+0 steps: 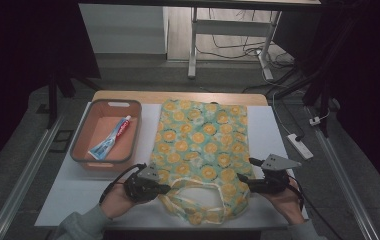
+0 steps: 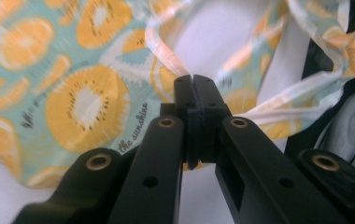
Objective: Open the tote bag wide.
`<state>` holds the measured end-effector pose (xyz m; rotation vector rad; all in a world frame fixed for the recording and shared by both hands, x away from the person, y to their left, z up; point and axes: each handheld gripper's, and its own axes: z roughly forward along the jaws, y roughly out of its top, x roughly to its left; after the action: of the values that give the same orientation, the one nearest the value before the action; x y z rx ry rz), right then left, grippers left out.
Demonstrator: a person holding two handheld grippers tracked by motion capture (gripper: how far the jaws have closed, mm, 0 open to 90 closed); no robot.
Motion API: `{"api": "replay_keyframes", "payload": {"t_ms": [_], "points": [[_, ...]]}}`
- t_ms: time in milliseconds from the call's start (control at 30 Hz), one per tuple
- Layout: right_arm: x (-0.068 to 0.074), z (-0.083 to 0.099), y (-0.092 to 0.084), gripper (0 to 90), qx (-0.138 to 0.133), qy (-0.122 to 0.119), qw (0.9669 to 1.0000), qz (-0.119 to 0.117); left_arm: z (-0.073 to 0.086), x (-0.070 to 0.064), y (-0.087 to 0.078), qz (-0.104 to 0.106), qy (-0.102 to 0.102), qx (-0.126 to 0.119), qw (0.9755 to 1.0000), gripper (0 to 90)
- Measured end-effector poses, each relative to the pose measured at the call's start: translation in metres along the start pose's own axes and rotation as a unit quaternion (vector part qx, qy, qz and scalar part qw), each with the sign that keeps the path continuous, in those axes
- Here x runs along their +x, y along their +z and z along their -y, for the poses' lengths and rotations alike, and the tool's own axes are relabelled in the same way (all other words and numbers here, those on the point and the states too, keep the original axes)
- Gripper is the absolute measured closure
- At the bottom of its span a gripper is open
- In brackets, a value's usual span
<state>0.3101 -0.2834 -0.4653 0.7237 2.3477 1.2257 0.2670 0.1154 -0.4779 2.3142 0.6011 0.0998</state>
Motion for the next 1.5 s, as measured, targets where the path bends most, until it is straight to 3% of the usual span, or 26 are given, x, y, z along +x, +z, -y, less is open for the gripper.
{"api": "replay_keyframes", "payload": {"t_ms": [100, 133, 167, 200, 233, 267, 300, 367, 433, 533, 767, 1067, 1167, 1300, 1367, 1500], "points": [[0.012, -0.008, 0.000, 28.0, 0.006, -0.007, 0.9990, -0.043, -0.006, 0.001, -0.012, -0.014, -0.002, -0.033, 0.9993, 89.3], [0.012, -0.008, 0.000, 28.0, 0.006, -0.007, 0.9990, -0.043, -0.007, 0.003, -0.014, -0.016, -0.004, -0.039, 0.9991, 89.3], [0.024, -0.014, 0.000, 27.6, 0.008, -0.017, 0.9965, -0.081, -0.009, 0.004, -0.016, -0.018, -0.005, -0.043, 0.9989, 89.3], [0.030, -0.016, 0.001, 27.3, 0.012, -0.023, 0.9945, -0.101, -0.010, 0.008, -0.018, -0.022, -0.013, -0.055, 0.9982, 89.2], [0.030, -0.016, 0.001, 27.3, 0.012, -0.023, 0.9945, -0.101, -0.010, 0.008, -0.018, -0.022, -0.013, -0.055, 0.9982, 89.3], [0.037, -0.018, 0.002, 26.9, 0.018, -0.031, 0.9923, -0.119, -0.010, 0.010, -0.018, -0.021, -0.017, -0.058, 0.9979, 89.3], [0.050, -0.019, 0.005, 25.6, 0.032, -0.047, 0.9877, -0.146, -0.011, 0.013, -0.018, -0.022, -0.020, -0.061, 0.9977, 89.3], [0.056, -0.019, 0.006, 25.0, 0.040, -0.053, 0.9860, -0.153, -0.012, 0.016, -0.019, -0.026, -0.024, -0.064, 0.9973, 89.3], [0.067, -0.012, 0.010, 23.1, 0.071, -0.069, 0.9825, -0.158, -0.015, 0.020, -0.018, -0.029, -0.026, -0.066, 0.9970, 89.3], [0.072, -0.001, 0.013, 19.5, 0.093, -0.069, 0.9793, -0.166, -0.020, 0.025, -0.018, -0.035, -0.030, -0.070, 0.9965, 89.3], [0.079, 0.011, 0.015, 18.6, 0.117, -0.088, 0.9773, -0.153, -0.026, 0.030, -0.017, -0.038, -0.033, -0.072, 0.9962, 89.2], [0.073, 0.013, 0.031, 47.3, 0.130, -0.088, 0.9816, -0.108, -0.027, 0.032, -0.019, -0.037, -0.035, -0.074, 0.9960, 89.2], [0.070, 0.014, 0.034, 48.5, 0.141, -0.087, 0.9809, -0.103, -0.026, 0.033, -0.019, -0.034, -0.036, -0.074, 0.9960, 89.2], [0.066, 0.017, 0.041, 51.5, 0.160, -0.089, 0.9801, -0.078, -0.026, 0.033, -0.019, -0.032, -0.035, -0.073, 0.9962, 89.2], [0.065, 0.018, 0.045, 57.5, 0.164, -0.087, 0.9801, -0.072, -0.026, 0.033, -0.018, -0.031, -0.034, -0.071, 0.9964, 89.2], [0.064, 0.016, 0.049, 82.7, 0.163, -0.087, 0.9808, -0.062, -0.026, 0.033, -0.019, -0.031, -0.034, -0.072, 0.9963, 89.2]]}}
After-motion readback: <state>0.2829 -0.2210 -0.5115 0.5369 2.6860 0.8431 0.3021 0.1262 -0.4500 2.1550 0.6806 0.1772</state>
